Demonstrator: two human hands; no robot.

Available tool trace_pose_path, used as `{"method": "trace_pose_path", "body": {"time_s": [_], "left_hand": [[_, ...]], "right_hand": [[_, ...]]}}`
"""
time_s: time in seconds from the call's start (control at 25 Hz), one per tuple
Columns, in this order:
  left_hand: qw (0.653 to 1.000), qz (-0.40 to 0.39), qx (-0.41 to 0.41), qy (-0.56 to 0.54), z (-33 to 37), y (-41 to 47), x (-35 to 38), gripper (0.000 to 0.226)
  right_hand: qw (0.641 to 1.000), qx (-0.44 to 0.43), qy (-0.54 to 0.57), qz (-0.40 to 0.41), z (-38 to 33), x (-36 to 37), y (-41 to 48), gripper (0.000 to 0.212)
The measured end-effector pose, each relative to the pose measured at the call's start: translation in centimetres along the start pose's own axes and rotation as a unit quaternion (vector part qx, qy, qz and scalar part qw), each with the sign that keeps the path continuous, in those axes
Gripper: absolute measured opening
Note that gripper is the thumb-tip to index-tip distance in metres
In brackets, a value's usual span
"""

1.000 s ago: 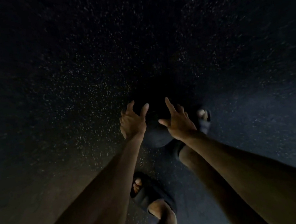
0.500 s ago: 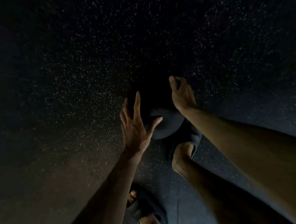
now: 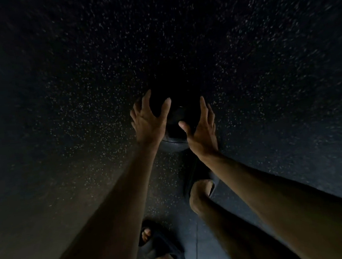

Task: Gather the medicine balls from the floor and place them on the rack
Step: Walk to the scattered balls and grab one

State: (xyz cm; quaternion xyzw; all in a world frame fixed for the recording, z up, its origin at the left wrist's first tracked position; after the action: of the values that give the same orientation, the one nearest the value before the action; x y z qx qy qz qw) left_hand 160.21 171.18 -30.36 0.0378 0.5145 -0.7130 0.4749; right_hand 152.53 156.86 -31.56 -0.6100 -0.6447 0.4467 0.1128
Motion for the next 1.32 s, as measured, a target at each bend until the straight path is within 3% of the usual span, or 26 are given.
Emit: {"method": "trace_pose_path", "body": {"time_s": [0.24, 0.32, 0.44, 0.56, 0.68, 0.8, 0.88, 1.0, 1.12, 1.24, 1.32], "left_hand": [[0.984, -0.074, 0.129, 0.095, 1.2, -1.8, 0.1, 0.106], [0.985, -0.105, 0.096, 0.097, 3.5, 1.1, -1.3, 0.105], [0.983, -0.139, -0.005, 0.118, 6.7, 6.1, -3.9, 0.104], [0.981, -0.143, -0.045, 0.125, 9.0, 10.9, -5.4, 0.101], [0.981, -0.149, -0.061, 0.105, 10.3, 14.4, -5.7, 0.098], [0.992, -0.103, -0.017, 0.069, 11.6, 15.0, -5.9, 0.083], [0.997, -0.064, 0.035, 0.022, 12.7, 14.3, -6.4, 0.086], [0.990, -0.077, 0.114, 0.042, 13.0, 12.0, -6.4, 0.087], [0.975, -0.094, 0.172, 0.105, 12.9, 12.1, -6.8, 0.094], [0.983, -0.108, 0.108, 0.103, 15.5, 15.9, -8.4, 0.094], [0.985, -0.131, 0.052, 0.096, 17.9, 19.1, -9.8, 0.092]], "right_hand": [[0.990, 0.111, 0.065, -0.050, -3.1, -5.4, 8.5, 0.086], [0.988, 0.123, 0.085, -0.042, -5.0, -7.7, 9.9, 0.081], [0.998, 0.038, 0.028, -0.045, -6.9, -9.1, 8.4, 0.078], [0.995, -0.029, -0.067, -0.073, -7.1, -7.0, 4.8, 0.094], [0.996, 0.002, -0.060, -0.066, -7.8, -5.9, 5.0, 0.108], [0.997, 0.048, -0.037, -0.050, -10.0, -7.5, 8.4, 0.107], [0.992, 0.096, -0.032, -0.073, -11.3, -9.6, 11.8, 0.105], [0.984, 0.148, -0.014, -0.098, -12.7, -13.3, 17.2, 0.108], [0.985, 0.161, 0.051, -0.043, -15.2, -16.2, 20.2, 0.103], [0.988, 0.125, 0.057, 0.064, -17.8, -16.1, 18.6, 0.080], [0.994, 0.073, 0.029, 0.076, -18.4, -14.3, 15.3, 0.080]]}}
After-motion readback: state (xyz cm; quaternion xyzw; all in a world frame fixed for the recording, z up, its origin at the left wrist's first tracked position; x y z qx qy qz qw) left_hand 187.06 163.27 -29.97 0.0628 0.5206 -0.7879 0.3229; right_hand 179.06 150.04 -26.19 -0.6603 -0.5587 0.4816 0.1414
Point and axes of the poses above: each hand's wrist, its own y-axis towards the middle knuckle, its own x-axis out of the palm, z = x × y, the point moved 3 cm from there along y, towards the middle knuckle, and after that the axes turned 12 degrees about -z, right-handed, at the moved point
